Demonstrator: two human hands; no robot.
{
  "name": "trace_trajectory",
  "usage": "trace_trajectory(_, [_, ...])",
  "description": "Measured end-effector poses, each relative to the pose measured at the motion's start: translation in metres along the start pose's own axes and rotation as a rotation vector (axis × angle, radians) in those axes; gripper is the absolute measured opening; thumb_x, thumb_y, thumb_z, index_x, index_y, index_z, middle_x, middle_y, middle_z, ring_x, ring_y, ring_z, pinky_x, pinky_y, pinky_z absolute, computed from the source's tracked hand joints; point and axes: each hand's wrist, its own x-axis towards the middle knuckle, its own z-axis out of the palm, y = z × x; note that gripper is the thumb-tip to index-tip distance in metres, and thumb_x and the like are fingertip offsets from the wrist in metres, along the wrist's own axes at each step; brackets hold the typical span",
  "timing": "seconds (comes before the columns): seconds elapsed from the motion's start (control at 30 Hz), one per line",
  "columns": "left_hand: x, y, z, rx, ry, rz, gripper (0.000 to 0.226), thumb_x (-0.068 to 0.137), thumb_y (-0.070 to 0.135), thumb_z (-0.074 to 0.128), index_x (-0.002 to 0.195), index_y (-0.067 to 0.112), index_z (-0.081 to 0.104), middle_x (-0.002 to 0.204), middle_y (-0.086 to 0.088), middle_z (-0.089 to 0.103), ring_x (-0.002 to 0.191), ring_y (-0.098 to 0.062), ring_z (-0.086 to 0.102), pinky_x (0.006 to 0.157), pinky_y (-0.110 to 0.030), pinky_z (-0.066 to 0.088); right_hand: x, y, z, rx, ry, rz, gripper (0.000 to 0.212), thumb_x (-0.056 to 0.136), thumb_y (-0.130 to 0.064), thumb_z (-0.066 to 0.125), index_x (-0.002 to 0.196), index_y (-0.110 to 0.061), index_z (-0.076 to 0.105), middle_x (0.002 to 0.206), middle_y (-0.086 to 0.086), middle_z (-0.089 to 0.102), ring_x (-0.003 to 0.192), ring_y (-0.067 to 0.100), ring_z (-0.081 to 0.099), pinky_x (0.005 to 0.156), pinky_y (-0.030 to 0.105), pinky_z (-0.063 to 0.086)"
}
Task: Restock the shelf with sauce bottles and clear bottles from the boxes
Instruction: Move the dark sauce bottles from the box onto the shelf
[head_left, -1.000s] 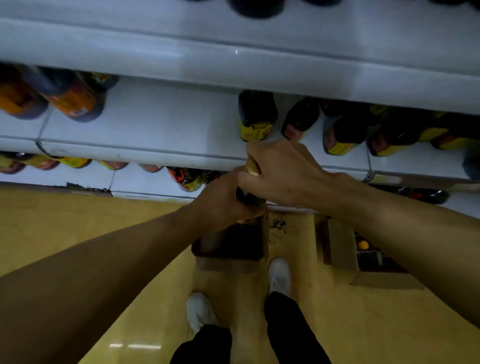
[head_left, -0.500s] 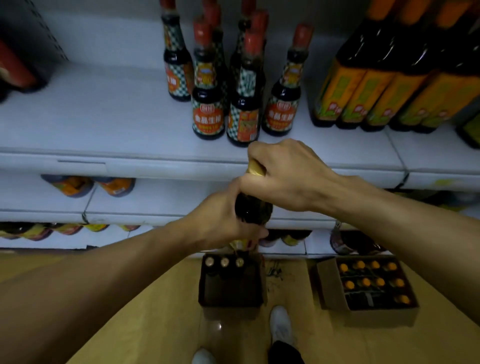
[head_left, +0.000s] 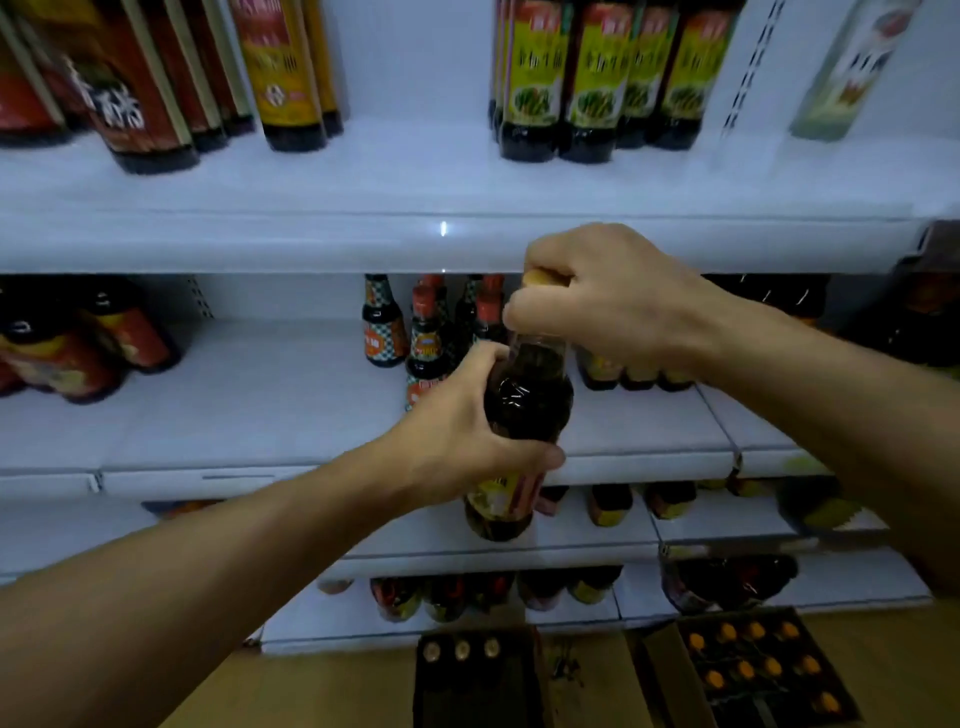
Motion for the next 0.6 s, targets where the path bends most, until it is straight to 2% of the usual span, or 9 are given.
trace_trajectory(0.1, [0.008, 0.028, -0.014, 0.008, 0.036, 0.028, 0.077, 0.056, 0.050, 0.086, 0.120, 0.047, 0.041, 0.111, 0.022, 0.062, 0.103, 0.006, 0.061, 0.089, -0.027, 0.053, 0.008, -0.008, -0.033, 0.016, 0.078, -0.034, 0.039, 0.072, -0.042, 0.060, 0.064, -0.007, 0.047, 0.058, -0.002, 0.042, 0.052, 0.011, 0.035, 0.051, 0.033, 0.030])
trace_trajectory(0.2, [0.018, 0.051, -0.024, 0.022, 0.065, 0.049, 0.078, 0.053, 0.054, 0.086, 0.119, 0.047, 0.044, 0.109, 0.022, 0.063, 0.103, 0.003, 0.062, 0.091, -0.033, 0.054, 0.015, -0.013, -0.058, 0.068, 0.116, -0.084, 0.045, 0.072, -0.041, 0.061, 0.070, 0.003, 0.051, 0.068, 0.017, 0.053, 0.057, 0.015, 0.042, 0.052, 0.041, 0.037])
trace_trajectory(0.27, [0.026, 0.066, -0.029, 0.028, 0.076, 0.073, 0.075, 0.053, 0.052, 0.085, 0.116, 0.046, 0.045, 0.107, 0.020, 0.064, 0.101, 0.002, 0.063, 0.089, -0.034, 0.054, 0.021, -0.013, -0.076, 0.112, 0.137, -0.107, 0.047, 0.070, -0.041, 0.061, 0.072, 0.005, 0.052, 0.072, 0.022, 0.053, 0.060, 0.018, 0.044, 0.055, 0.046, 0.040])
trace_trajectory(0.4, [0.043, 0.099, -0.032, 0.030, 0.086, 0.125, 0.071, 0.059, 0.044, 0.085, 0.118, 0.042, 0.046, 0.107, 0.022, 0.064, 0.101, 0.005, 0.062, 0.085, -0.028, 0.052, 0.034, -0.007, -0.111, 0.190, 0.168, -0.134, 0.052, 0.065, -0.047, 0.061, 0.068, 0.003, 0.047, 0.066, 0.008, 0.043, 0.059, 0.018, 0.039, 0.054, 0.039, 0.033])
trace_trajectory(0.5, [0.057, 0.124, -0.034, 0.035, 0.094, 0.167, 0.070, 0.063, 0.040, 0.085, 0.121, 0.040, 0.045, 0.109, 0.024, 0.063, 0.103, 0.006, 0.061, 0.082, -0.023, 0.050, 0.044, -0.001, -0.138, 0.244, 0.203, -0.159, 0.046, 0.064, -0.045, 0.064, 0.062, -0.003, 0.044, 0.057, -0.002, 0.036, 0.051, 0.015, 0.032, 0.046, 0.030, 0.026])
trace_trajectory(0.6, [0.072, 0.151, -0.034, 0.031, 0.101, 0.210, 0.076, 0.065, 0.038, 0.084, 0.130, 0.040, 0.043, 0.116, 0.023, 0.062, 0.110, 0.005, 0.059, 0.090, -0.025, 0.049, 0.053, 0.006, -0.167, 0.298, 0.219, -0.182, 0.048, 0.064, -0.045, 0.065, 0.063, -0.002, 0.044, 0.057, 0.000, 0.036, 0.049, 0.016, 0.033, 0.045, 0.031, 0.027])
